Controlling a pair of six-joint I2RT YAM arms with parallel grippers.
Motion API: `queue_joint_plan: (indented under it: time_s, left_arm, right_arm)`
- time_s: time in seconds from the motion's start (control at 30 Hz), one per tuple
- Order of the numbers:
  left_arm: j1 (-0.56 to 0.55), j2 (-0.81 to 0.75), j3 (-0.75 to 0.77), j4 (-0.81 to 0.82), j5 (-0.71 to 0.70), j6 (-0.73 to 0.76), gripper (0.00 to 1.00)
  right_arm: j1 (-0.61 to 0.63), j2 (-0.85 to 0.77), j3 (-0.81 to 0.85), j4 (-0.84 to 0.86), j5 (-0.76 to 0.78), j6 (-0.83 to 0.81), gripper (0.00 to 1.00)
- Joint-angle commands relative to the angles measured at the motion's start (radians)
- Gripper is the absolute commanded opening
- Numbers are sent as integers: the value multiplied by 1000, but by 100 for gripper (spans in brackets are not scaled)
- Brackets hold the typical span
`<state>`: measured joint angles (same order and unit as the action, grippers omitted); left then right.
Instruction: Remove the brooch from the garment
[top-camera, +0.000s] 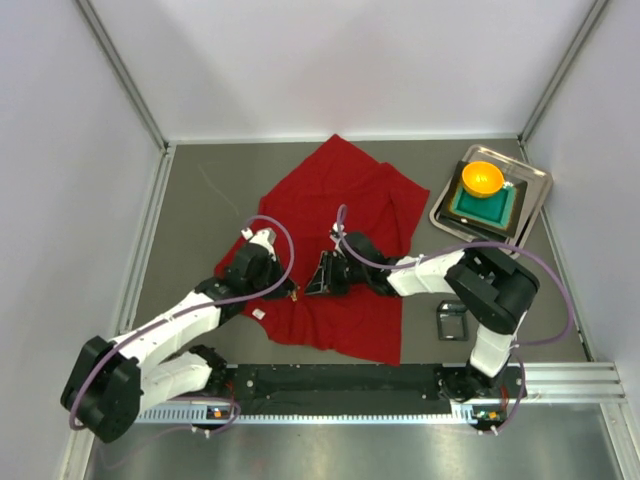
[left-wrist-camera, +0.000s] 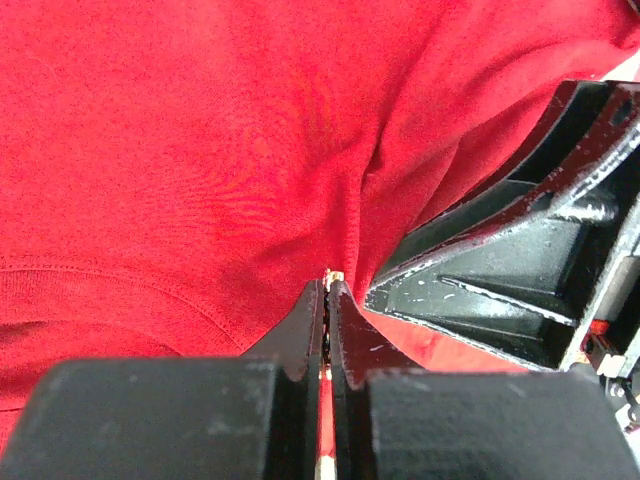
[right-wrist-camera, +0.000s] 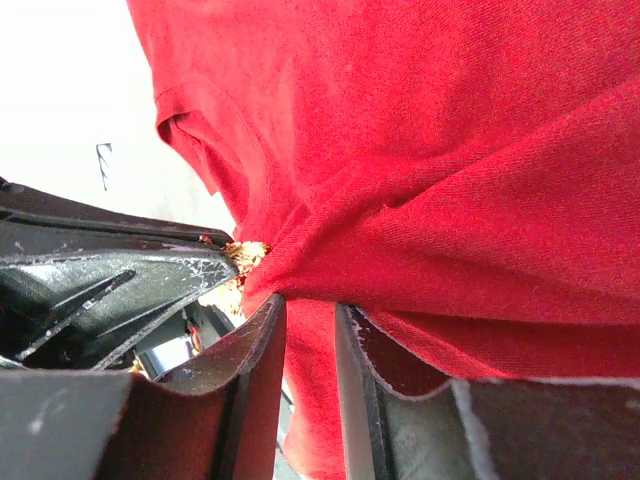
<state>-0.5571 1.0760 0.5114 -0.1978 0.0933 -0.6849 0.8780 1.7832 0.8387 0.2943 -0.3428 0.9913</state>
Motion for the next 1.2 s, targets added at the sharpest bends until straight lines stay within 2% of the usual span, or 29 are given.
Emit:
queue_joint_plan:
  time_s: [0.0,0.2,0.33,0.53,0.9,1.17]
  left_arm:
    - [-47,-100,-79,190,-116,10,0]
    - [-121,-171,-134,311,-225,45,0]
    - [-141,-168,-142,334,-233,65,0]
    - [-156,-148,-136,319,-253,77,0]
    - [-159,-117,-126,297,-242,79,0]
    - [-161,-114,-126,293,-233,88,0]
  right_arm:
    - [13,-14,43,23,24,9,26]
    - [38,-10,100,-64,71,-48,26]
    - [47,-24,126,-113,105,-75,24]
    - [64,-67,117,-169,171,-92,17]
    - [87,-96,154,-222,243,-143,17]
    - [87,-54,212,-230,217,-171,16]
